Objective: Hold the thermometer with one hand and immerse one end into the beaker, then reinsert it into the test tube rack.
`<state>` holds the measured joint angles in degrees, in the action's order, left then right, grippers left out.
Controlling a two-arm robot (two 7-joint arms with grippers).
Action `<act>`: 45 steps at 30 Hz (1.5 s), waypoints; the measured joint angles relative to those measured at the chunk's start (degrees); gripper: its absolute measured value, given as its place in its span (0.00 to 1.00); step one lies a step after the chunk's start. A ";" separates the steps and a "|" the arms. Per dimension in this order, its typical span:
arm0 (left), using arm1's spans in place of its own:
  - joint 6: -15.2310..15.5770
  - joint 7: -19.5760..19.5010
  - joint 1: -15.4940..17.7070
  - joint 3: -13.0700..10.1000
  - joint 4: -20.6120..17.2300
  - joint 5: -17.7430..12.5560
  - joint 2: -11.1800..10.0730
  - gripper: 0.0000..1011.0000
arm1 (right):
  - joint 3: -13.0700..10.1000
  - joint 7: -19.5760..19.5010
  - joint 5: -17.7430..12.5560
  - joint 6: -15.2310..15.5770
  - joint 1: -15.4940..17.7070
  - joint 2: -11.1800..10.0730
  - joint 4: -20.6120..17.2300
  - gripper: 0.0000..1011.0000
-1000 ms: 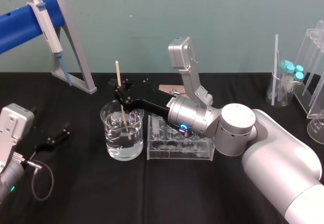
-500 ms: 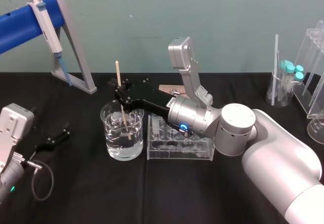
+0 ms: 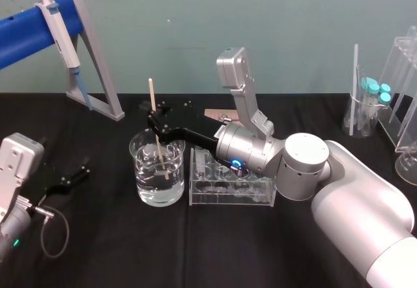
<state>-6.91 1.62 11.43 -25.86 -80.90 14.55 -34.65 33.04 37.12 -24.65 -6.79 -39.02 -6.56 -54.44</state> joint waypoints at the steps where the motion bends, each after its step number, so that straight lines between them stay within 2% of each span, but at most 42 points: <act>1: 0.00 0.00 0.00 0.00 0.00 0.00 0.00 0.99 | 0.00 0.00 0.00 0.00 0.00 0.00 0.00 0.05; 31: 0.00 0.00 0.00 0.00 0.00 0.00 0.00 0.99 | -0.04 0.00 0.00 0.02 0.02 -0.03 -0.18 0.05; 36: 0.00 0.00 0.00 0.00 0.00 0.00 0.00 0.99 | -0.82 -0.16 -0.31 0.89 0.77 -0.90 -3.62 0.05; 39: 0.00 0.00 0.00 0.00 0.00 0.00 0.00 0.99 | -1.77 -0.55 -1.42 2.02 1.54 -2.04 -7.27 0.05; 40: 0.00 0.00 0.00 0.00 0.00 0.00 0.00 0.99 | -1.77 -0.55 -1.42 2.02 1.54 -2.04 -7.27 0.05; 45: 0.00 0.00 0.00 0.00 0.00 0.00 0.00 0.99 | -3.95 -0.97 -4.66 4.28 2.51 -3.72 -12.52 0.05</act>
<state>-6.91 1.62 11.43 -25.86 -80.90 14.55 -34.65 29.09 36.14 -29.31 -2.51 -36.51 -10.28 -66.95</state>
